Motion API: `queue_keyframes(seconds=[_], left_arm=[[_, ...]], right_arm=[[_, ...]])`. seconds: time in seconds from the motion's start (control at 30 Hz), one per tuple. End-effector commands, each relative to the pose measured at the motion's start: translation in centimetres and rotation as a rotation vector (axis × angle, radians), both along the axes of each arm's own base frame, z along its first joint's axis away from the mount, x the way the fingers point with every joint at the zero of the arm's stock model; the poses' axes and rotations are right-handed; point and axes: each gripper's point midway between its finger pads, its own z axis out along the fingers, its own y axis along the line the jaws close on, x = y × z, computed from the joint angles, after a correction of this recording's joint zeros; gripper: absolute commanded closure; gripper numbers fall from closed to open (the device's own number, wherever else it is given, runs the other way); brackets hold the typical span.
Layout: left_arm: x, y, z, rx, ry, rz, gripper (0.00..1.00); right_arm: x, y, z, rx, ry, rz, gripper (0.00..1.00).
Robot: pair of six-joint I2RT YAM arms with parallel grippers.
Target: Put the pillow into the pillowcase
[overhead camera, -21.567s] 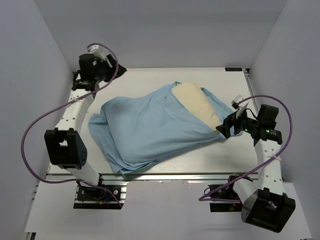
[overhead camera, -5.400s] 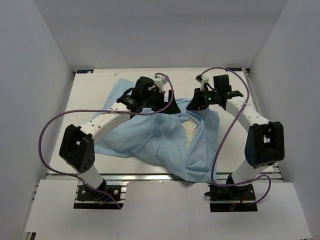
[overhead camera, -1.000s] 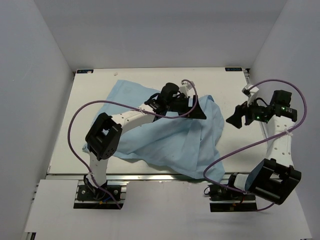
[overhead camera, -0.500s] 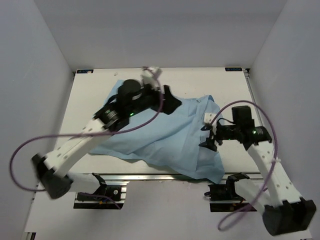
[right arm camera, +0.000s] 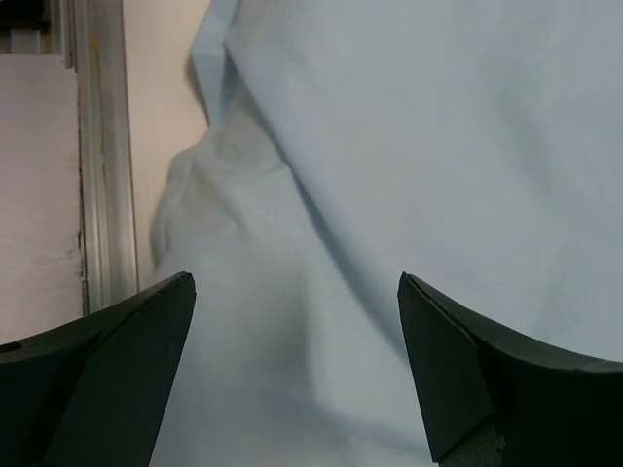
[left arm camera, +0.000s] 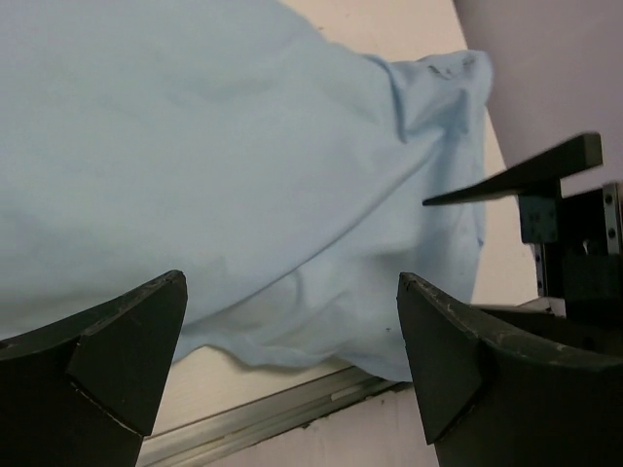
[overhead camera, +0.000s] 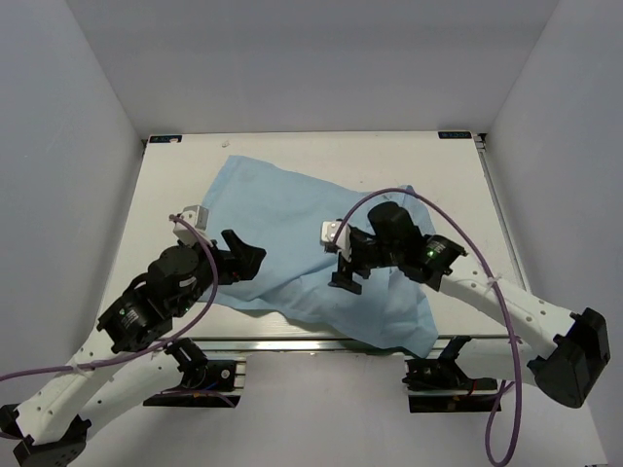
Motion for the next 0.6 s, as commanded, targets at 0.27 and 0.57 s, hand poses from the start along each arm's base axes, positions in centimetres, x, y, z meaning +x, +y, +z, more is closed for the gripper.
queue_keyframes(seconds=[0.27, 0.57], left_arm=[[-1.1, 3.8, -3.7, -0.002, 0.112, 0.177, 0.02], [-1.5, 3.4, -4.3, -0.047, 0.141, 0.168, 0.02]], right_arm=[[-2.3, -0.9, -5.8, -0.113, -0.026, -0.135, 0.11], [-3.9, -0.9, -12.5, -0.263, -0.099, -0.254, 0.11]])
